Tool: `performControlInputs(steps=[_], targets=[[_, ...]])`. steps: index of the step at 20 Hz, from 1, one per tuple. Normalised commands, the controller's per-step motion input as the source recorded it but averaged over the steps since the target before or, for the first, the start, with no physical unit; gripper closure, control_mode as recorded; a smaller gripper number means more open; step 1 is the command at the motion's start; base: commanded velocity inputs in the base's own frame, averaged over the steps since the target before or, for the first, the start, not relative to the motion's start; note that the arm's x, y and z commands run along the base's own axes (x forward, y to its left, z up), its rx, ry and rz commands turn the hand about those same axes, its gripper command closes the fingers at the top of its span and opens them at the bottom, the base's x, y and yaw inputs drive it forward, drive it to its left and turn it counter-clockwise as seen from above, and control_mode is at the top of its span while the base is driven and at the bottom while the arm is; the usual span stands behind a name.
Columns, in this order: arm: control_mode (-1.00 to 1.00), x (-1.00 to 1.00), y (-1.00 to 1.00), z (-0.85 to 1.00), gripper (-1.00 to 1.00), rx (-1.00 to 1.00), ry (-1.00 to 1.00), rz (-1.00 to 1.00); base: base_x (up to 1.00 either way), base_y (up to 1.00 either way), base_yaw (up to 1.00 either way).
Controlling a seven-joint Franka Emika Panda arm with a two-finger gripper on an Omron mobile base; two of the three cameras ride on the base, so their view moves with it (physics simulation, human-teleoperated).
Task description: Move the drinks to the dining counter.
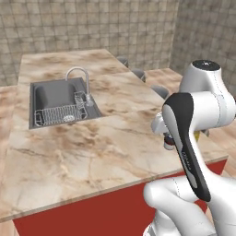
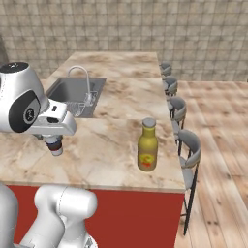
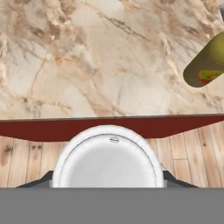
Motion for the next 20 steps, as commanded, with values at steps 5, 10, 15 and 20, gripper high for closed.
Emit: performControlInputs(steps=[5,10,15,20], targets=[[1.0,0.0,0.0,0.0,1.0,0.0,0.0,0.0,0.4,0.0,-0.06],[1.0,0.0,0.0,0.0,1.0,0.0,0.0,0.0,0.35,0.0,-0.05],[1.0,0.0,0.0,0.0,1.0,0.0,0.0,0.0,0.25,0.0,-0.04],[1.0,0.0,0.0,0.0,1.0,0.0,0.0,0.0,0.1,0.0,-0.02]])
